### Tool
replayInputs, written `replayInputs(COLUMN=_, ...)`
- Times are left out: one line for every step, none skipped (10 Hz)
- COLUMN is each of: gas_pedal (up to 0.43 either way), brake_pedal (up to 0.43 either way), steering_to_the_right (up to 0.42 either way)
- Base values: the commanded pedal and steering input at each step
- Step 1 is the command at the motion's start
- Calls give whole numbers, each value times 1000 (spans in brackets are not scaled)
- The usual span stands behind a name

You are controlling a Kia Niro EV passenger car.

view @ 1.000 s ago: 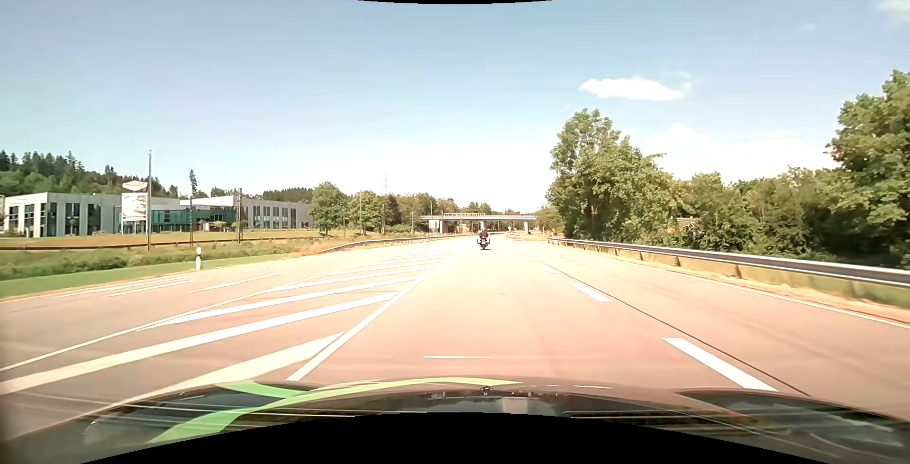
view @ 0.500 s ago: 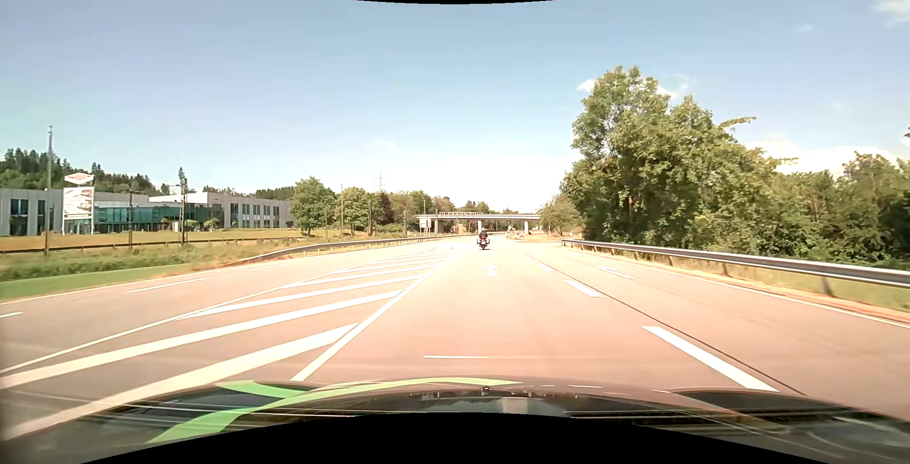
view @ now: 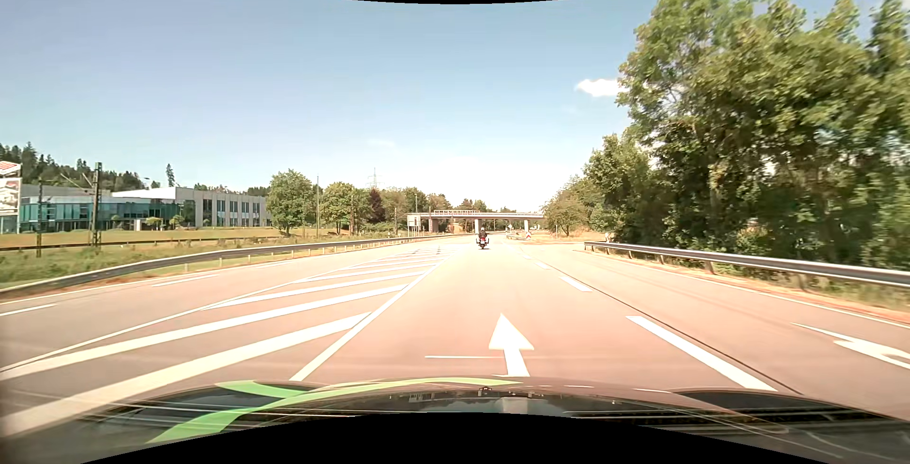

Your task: Follow the waypoints while adhering to traffic rules and regulations

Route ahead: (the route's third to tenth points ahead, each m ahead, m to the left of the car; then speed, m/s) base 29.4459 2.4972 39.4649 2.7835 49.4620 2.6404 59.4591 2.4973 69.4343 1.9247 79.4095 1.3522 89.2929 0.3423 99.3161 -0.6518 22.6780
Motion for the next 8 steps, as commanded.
replayInputs(gas_pedal=268, brake_pedal=0, steering_to_the_right=2)
replayInputs(gas_pedal=280, brake_pedal=0, steering_to_the_right=1)
replayInputs(gas_pedal=280, brake_pedal=0, steering_to_the_right=2)
replayInputs(gas_pedal=280, brake_pedal=0, steering_to_the_right=2)
replayInputs(gas_pedal=280, brake_pedal=0, steering_to_the_right=2)
replayInputs(gas_pedal=248, brake_pedal=0, steering_to_the_right=2)
replayInputs(gas_pedal=228, brake_pedal=0, steering_to_the_right=2)
replayInputs(gas_pedal=228, brake_pedal=0, steering_to_the_right=2)
